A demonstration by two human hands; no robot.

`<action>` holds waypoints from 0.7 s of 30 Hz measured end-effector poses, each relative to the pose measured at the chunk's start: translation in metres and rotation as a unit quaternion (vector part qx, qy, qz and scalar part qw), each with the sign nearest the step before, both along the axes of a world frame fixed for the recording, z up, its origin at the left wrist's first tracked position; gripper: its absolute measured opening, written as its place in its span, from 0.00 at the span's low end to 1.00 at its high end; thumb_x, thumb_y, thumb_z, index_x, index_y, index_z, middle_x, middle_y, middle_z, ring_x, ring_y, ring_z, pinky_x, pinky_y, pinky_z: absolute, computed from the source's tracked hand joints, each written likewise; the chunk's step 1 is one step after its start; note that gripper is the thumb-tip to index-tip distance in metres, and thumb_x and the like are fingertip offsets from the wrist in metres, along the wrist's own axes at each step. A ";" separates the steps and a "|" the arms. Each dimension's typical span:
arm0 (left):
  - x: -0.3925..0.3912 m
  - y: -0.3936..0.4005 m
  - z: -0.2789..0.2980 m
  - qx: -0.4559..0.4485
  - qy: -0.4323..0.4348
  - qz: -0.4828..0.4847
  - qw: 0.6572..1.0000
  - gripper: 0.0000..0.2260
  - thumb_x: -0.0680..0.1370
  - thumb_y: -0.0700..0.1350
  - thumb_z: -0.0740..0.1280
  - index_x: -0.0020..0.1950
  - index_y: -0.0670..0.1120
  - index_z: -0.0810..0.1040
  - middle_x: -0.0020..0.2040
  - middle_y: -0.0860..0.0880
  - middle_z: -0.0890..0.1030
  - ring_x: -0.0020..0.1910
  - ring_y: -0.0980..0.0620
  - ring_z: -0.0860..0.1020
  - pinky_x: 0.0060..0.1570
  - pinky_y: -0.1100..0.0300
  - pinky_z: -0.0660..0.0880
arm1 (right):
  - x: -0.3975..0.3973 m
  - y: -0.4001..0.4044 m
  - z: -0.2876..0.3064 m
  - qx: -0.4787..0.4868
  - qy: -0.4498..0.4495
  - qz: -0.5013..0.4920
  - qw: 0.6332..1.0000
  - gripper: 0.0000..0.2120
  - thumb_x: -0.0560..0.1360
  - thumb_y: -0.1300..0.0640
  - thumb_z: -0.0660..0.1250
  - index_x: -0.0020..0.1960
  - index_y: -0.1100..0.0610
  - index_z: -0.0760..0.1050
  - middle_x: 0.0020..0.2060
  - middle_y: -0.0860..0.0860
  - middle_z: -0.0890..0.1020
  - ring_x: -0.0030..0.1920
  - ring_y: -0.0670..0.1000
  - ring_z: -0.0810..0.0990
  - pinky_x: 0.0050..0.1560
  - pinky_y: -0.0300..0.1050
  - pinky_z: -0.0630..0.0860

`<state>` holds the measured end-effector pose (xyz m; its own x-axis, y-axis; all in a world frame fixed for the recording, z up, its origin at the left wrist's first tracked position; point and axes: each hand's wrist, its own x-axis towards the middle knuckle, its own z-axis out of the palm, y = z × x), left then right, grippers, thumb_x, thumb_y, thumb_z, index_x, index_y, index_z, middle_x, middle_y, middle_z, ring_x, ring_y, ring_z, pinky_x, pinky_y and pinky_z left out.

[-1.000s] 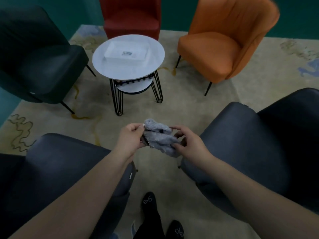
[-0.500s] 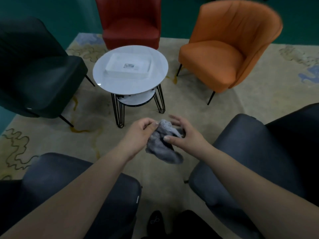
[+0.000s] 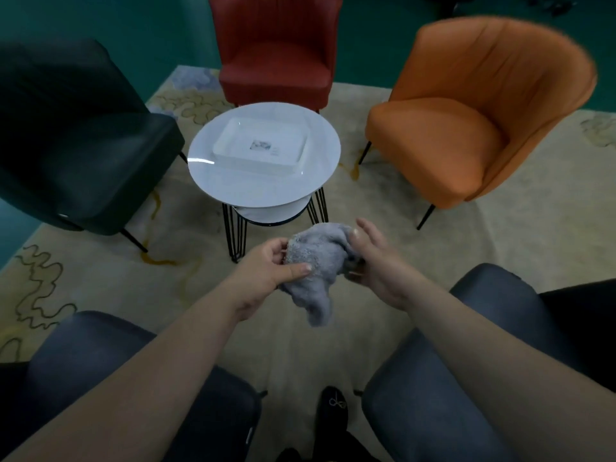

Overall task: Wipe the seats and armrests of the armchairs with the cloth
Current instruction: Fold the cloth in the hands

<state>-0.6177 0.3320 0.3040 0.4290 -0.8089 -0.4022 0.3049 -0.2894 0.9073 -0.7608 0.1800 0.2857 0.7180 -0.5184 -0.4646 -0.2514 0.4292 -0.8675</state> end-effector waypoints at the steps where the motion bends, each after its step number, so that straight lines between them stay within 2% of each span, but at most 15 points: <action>1: 0.004 -0.009 0.001 -0.007 0.017 0.015 1.000 0.19 0.71 0.35 0.73 0.60 0.43 0.74 0.51 0.44 0.84 0.49 0.48 0.83 0.46 0.55 0.80 | 0.003 -0.005 -0.004 0.005 0.007 0.036 0.999 0.44 0.63 0.39 0.71 0.73 0.38 0.52 0.57 0.49 0.80 0.50 0.51 0.82 0.58 0.54 0.74; 3: 0.013 -0.023 0.001 -0.013 0.039 0.041 0.998 0.26 0.69 0.36 0.73 0.65 0.44 0.72 0.53 0.44 0.84 0.51 0.47 0.83 0.45 0.55 0.80 | 0.011 -0.015 -0.011 0.027 0.007 0.072 0.997 0.53 0.61 0.45 0.76 0.75 0.36 0.46 0.60 0.52 0.79 0.52 0.52 0.82 0.62 0.56 0.73; 5: 0.022 -0.034 -0.002 -0.005 0.011 0.049 0.999 0.33 0.69 0.34 0.74 0.71 0.47 0.67 0.52 0.46 0.84 0.52 0.48 0.83 0.46 0.54 0.80 | 0.020 -0.025 -0.015 0.061 -0.019 0.061 0.996 0.56 0.59 0.55 0.79 0.75 0.36 0.47 0.62 0.56 0.78 0.57 0.56 0.81 0.61 0.59 0.75; 7: 0.031 -0.041 -0.008 0.026 -0.046 0.037 0.998 0.41 0.71 0.32 0.73 0.77 0.53 0.56 0.50 0.46 0.85 0.52 0.49 0.83 0.51 0.51 0.80 | 0.028 -0.036 -0.016 0.067 -0.041 0.042 0.996 0.55 0.60 0.62 0.78 0.75 0.37 0.50 0.63 0.58 0.76 0.58 0.56 0.80 0.54 0.56 0.80; 9: 0.039 -0.044 -0.015 0.029 -0.073 0.021 0.997 0.45 0.73 0.32 0.72 0.77 0.60 0.50 0.50 0.46 0.85 0.52 0.50 0.83 0.53 0.51 0.79 | 0.036 -0.046 -0.020 0.027 -0.044 0.026 0.998 0.47 0.66 0.66 0.76 0.74 0.38 0.56 0.62 0.56 0.76 0.58 0.54 0.80 0.50 0.52 0.81; 11: 0.047 -0.049 -0.019 0.013 -0.068 0.018 0.997 0.41 0.73 0.30 0.70 0.73 0.64 0.58 0.52 0.47 0.85 0.53 0.52 0.82 0.52 0.56 0.79 | 0.045 -0.053 -0.023 -0.069 -0.024 0.019 0.997 0.33 0.71 0.64 0.73 0.69 0.41 0.68 0.60 0.54 0.79 0.57 0.52 0.80 0.53 0.49 0.81; 13: 0.055 -0.056 -0.022 0.014 -0.078 0.018 0.997 0.33 0.73 0.28 0.69 0.67 0.60 0.71 0.58 0.47 0.82 0.56 0.54 0.81 0.53 0.60 0.78 | 0.056 -0.059 -0.025 -0.156 0.001 0.024 0.988 0.19 0.74 0.62 0.71 0.60 0.44 0.77 0.60 0.53 0.80 0.57 0.47 0.80 0.56 0.42 0.79; 14: 0.059 -0.060 -0.024 0.020 -0.090 0.016 0.996 0.29 0.72 0.27 0.69 0.63 0.57 0.75 0.61 0.47 0.80 0.57 0.54 0.80 0.54 0.61 0.78 | 0.061 -0.062 -0.025 -0.166 0.006 0.032 0.986 0.16 0.74 0.62 0.71 0.57 0.44 0.79 0.59 0.52 0.81 0.56 0.44 0.80 0.55 0.38 0.78; 16: 0.072 -0.067 -0.026 0.036 -0.106 0.008 0.994 0.25 0.72 0.27 0.70 0.61 0.53 0.78 0.63 0.46 0.79 0.58 0.55 0.79 0.55 0.61 0.77 | 0.073 -0.069 -0.026 -0.155 0.013 0.076 0.985 0.19 0.72 0.62 0.73 0.60 0.48 0.78 0.59 0.49 0.80 0.55 0.40 0.79 0.54 0.32 0.76; 18: 0.090 -0.074 -0.028 0.052 -0.126 -0.002 0.991 0.25 0.71 0.29 0.71 0.64 0.49 0.77 0.62 0.46 0.79 0.57 0.56 0.79 0.55 0.64 0.77 | 0.090 -0.078 -0.026 -0.207 0.043 0.146 0.966 0.30 0.68 0.62 0.76 0.68 0.53 0.72 0.59 0.47 0.77 0.55 0.40 0.77 0.52 0.24 0.71; 19: 0.101 -0.077 -0.028 0.063 -0.163 -0.013 0.985 0.24 0.71 0.30 0.72 0.65 0.47 0.77 0.61 0.46 0.79 0.55 0.58 0.79 0.53 0.67 0.76 | 0.100 -0.082 -0.026 -0.255 0.064 0.174 0.949 0.33 0.67 0.63 0.77 0.70 0.55 0.70 0.59 0.47 0.76 0.56 0.41 0.76 0.50 0.21 0.68; 21: 0.125 -0.086 -0.028 0.103 -0.302 -0.048 0.946 0.21 0.71 0.36 0.75 0.63 0.48 0.79 0.55 0.49 0.79 0.48 0.62 0.76 0.47 0.77 0.70 | 0.123 -0.088 -0.025 -0.330 0.085 0.186 0.922 0.28 0.68 0.64 0.76 0.66 0.57 0.74 0.55 0.49 0.79 0.56 0.46 0.78 0.47 0.23 0.68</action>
<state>-0.4930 0.2460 0.2757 0.5586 -0.7877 -0.2598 -0.2889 -0.4784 0.8293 -0.6380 0.0919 0.2607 0.8494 -0.4600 -0.2585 -0.4307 -0.3213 -0.8434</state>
